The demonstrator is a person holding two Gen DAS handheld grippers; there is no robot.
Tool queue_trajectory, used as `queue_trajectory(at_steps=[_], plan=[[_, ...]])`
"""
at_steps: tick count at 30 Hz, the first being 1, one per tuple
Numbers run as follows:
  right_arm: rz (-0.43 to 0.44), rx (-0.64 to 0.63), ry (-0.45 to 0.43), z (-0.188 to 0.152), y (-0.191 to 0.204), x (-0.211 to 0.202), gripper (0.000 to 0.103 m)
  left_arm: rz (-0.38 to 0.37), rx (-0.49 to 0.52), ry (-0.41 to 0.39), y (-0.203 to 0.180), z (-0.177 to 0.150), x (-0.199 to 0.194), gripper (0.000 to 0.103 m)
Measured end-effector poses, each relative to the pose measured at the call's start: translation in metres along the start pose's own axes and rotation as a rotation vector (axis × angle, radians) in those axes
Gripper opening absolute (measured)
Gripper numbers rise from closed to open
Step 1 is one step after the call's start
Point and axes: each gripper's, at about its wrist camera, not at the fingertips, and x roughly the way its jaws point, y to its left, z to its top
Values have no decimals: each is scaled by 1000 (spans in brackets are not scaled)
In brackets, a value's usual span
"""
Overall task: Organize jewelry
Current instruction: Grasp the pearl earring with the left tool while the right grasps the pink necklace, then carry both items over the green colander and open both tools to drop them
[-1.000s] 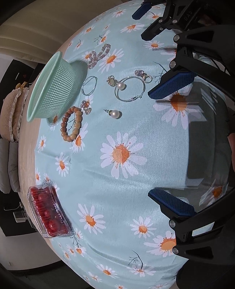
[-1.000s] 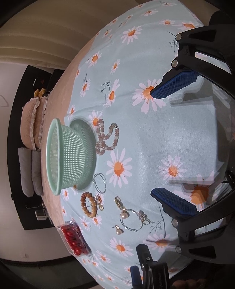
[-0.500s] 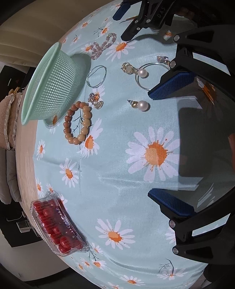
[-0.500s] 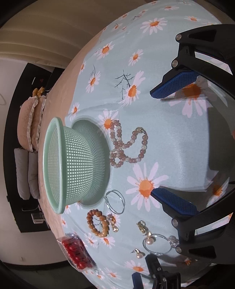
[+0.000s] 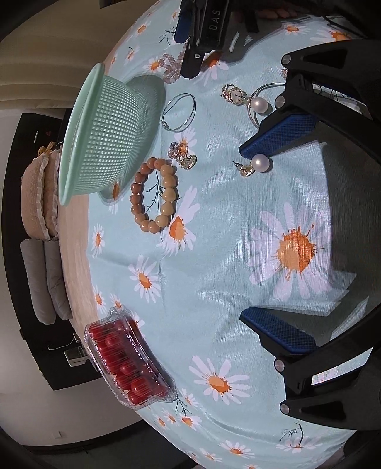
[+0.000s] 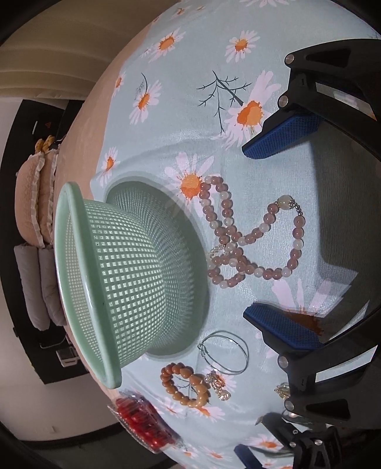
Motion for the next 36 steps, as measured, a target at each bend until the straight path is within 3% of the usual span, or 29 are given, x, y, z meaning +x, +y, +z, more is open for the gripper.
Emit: queue_trajectory(at_steps=[4, 6, 8, 10, 11, 12, 13, 14, 20, 24, 27, 36], plan=[[4, 3, -4, 0, -1, 0, 96, -22, 23, 10, 1, 4, 1, 96], [0, -2, -9, -1, -1, 0, 95, -45, 67, 4, -5, 5, -1, 85], [0, -2, -17, -3, -1, -2, 86, -67, 121, -8, -14, 5, -5, 58], [-3, -2, -38, -4, -2, -8, 46, -90, 167, -6, -25, 6, -7, 40], [21, -14, -37, -4, -2, -8, 36, -101, 188, -4, -29, 5, -8, 29], [43, -24, -36, -4, -1, -9, 16, -114, 200, -2, -32, 4, -8, 24], [47, -39, -33, -5, 1, -9, 11, -129, 204, 4, -33, 4, -9, 14], [48, -58, -33, -4, 3, -10, 8, -141, 206, 13, -34, 4, -9, 11], [111, -69, -7, -6, 2, -20, 6, -210, 178, 70, -28, 8, -12, 11], [155, -48, 16, -10, -1, -32, 6, -213, 185, 86, -29, 2, -20, 11], [178, -36, 26, -16, -2, -45, 6, -230, 134, 105, -23, -1, -27, 11], [210, -78, -58, -10, 5, -105, 6, -239, 120, 66, -12, 4, -64, 11]])
